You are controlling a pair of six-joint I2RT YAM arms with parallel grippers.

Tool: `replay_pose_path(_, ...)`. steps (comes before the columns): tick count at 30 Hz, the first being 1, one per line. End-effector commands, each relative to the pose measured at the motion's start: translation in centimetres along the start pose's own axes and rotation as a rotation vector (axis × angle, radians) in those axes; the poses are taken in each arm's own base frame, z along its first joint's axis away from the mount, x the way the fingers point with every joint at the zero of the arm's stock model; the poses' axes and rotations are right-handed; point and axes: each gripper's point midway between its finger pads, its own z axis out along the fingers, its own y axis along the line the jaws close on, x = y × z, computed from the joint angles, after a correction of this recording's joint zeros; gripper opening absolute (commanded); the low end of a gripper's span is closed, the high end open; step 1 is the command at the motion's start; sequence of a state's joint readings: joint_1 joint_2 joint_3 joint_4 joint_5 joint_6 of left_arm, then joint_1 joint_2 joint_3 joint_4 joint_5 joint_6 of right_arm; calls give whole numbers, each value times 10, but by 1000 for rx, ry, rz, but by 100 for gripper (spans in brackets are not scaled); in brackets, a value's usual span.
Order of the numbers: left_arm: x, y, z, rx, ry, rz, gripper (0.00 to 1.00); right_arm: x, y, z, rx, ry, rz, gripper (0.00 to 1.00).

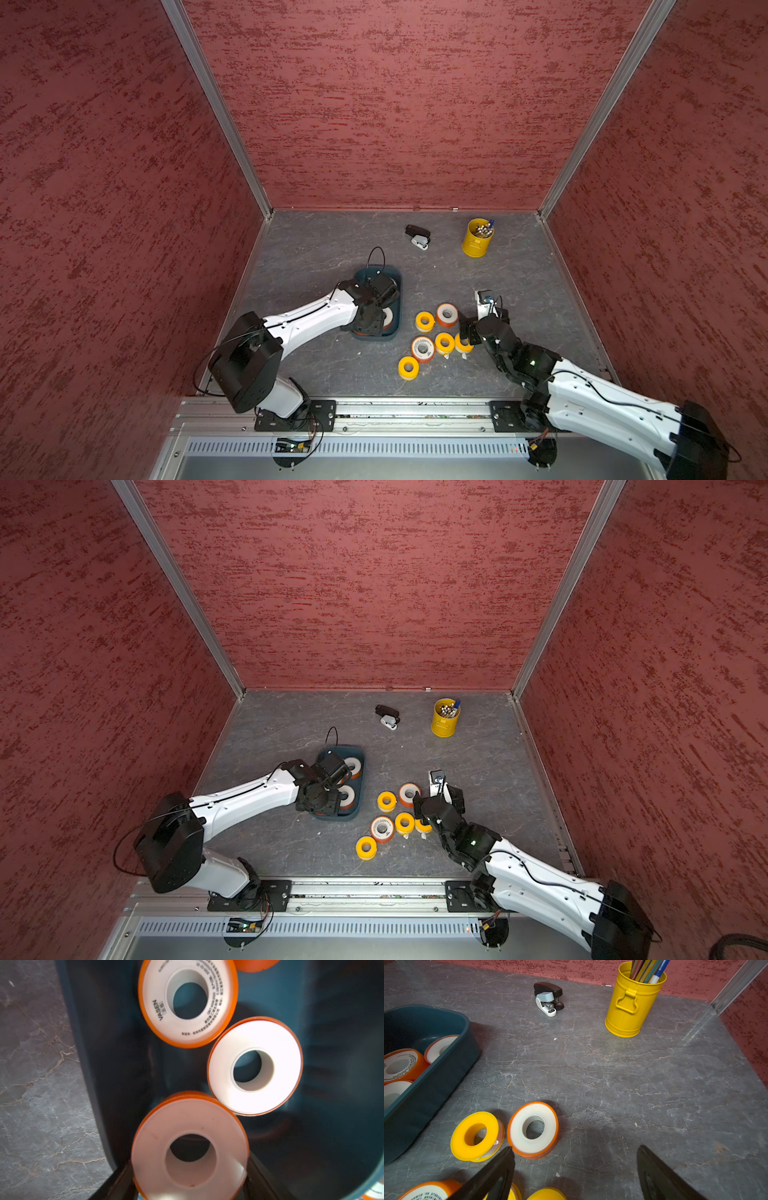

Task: Put the sealing tape into the storage box
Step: Place the sealing tape in the storage box.

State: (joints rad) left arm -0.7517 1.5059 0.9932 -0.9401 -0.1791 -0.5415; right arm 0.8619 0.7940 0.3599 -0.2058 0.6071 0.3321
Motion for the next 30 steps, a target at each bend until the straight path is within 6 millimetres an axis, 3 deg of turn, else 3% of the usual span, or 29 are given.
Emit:
replay_pose_path(1, -1, -2, -2, 4, 10, 19, 63, -18, 4, -3, -17, -40, 26, 93)
replay_pose_path(9, -3, -6, 7, 17, 19, 21, 63, -17, 4, -3, -17, -38, 25, 93)
replay_pose_path(23, -27, -18, 12, 61, -38, 2, 63, -16, 6, -1, -17, -30, 19, 93)
replay_pose_path(30, -36, -20, 2, 81, -80, -4, 62, -16, 6, -1, -18, -29, 18, 94)
